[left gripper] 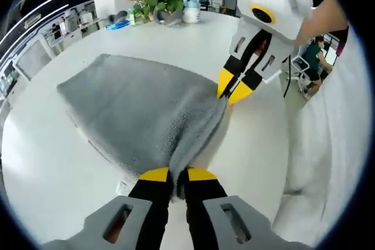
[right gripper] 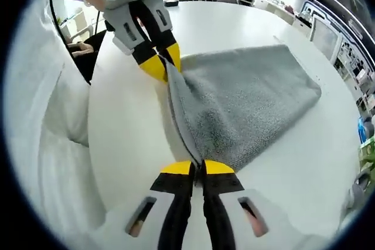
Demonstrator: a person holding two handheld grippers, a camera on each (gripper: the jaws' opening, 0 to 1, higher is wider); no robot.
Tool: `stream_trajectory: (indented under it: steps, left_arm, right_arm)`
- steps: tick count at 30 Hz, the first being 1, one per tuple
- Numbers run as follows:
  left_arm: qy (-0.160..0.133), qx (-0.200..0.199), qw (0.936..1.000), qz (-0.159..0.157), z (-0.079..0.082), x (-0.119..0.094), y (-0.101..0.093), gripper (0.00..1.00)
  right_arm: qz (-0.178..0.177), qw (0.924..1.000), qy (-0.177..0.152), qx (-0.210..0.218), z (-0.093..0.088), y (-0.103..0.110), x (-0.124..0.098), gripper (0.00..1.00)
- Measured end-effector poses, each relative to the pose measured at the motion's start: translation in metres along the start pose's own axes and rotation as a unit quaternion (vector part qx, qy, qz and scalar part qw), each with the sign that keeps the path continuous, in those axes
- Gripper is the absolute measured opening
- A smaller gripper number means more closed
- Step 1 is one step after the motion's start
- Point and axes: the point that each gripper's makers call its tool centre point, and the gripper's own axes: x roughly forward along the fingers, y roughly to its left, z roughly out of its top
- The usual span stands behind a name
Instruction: Fold the towel on the table until its edges align and the towel forms a compact rectangular stack.
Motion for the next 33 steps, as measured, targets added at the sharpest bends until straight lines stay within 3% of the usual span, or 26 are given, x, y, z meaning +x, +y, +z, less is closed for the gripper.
stream_trajectory:
  steps: [5,8,13,19,33]
  left_arm:
    - [0.005,0.002,1.0,-0.006,0.005,-0.007,0.0,0.09]
    - [0.006,-0.037,0.999,-0.025,0.006,-0.013,-0.003,0.09]
    - [0.013,-0.053,0.9978,-0.039,0.009,-0.023,-0.006,0.09]
    - [0.017,-0.041,0.9986,-0.03,0.02,-0.045,-0.005,0.09]
    - [0.012,-0.067,0.9965,-0.049,0.034,-0.087,-0.013,0.09]
  right_arm:
    - [0.009,0.9999,-0.002,0.005,0.006,-0.001,-0.013,0.02]
    - [0.019,0.9997,-0.003,0.014,0.009,0.0,-0.021,0.02]
    - [0.036,0.9988,-0.005,0.032,0.018,0.002,-0.034,0.02]
    - [0.041,0.9991,-0.006,0.005,0.03,0.005,-0.048,0.02]
    - [0.067,0.9965,-0.028,0.041,0.06,0.014,-0.09,0.02]
